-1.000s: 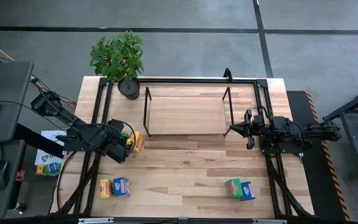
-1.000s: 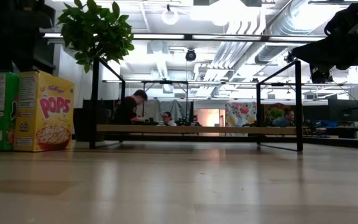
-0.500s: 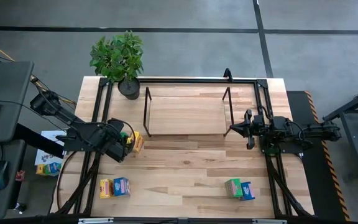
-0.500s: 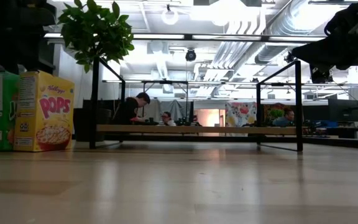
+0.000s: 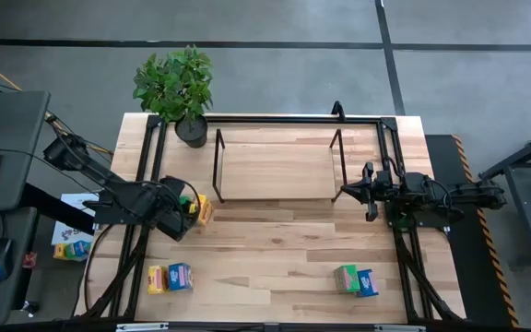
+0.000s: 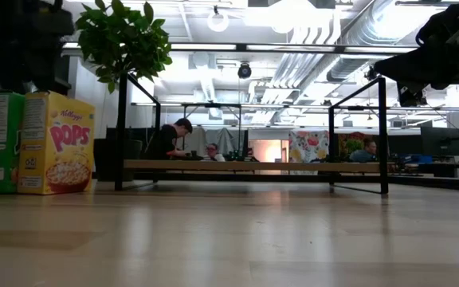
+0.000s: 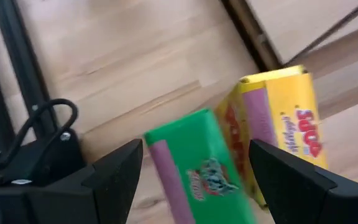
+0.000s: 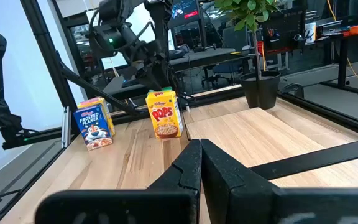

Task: Stack cereal on shelf
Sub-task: Put the top green cereal box on the shelf

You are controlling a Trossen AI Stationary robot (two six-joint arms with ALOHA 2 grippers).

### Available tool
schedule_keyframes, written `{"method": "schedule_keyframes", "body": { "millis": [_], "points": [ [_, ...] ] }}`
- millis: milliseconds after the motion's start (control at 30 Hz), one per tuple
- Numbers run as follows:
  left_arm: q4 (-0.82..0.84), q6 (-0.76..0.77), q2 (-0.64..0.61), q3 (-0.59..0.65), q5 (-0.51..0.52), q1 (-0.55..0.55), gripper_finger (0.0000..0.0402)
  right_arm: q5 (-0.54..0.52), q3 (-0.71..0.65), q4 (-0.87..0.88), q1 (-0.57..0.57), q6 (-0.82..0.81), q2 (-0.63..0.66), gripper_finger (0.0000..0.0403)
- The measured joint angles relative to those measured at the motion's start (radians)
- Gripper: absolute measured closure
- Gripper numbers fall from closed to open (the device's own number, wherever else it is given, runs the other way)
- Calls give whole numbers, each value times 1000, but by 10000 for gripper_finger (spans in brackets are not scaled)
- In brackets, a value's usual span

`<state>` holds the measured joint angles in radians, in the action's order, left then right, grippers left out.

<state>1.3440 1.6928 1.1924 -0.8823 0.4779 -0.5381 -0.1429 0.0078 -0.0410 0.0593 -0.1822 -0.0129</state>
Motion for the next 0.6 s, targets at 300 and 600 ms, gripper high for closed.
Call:
{"method": "schedule_keyframes", "body": {
  "millis": [300,600],
  "points": [
    [-11,23,0,44,-31,0,115,0,0,0,0,0,0,402],
    [-81,-12,0,44,-22,0,115,0,0,0,0,0,0,402]
  ]
}}
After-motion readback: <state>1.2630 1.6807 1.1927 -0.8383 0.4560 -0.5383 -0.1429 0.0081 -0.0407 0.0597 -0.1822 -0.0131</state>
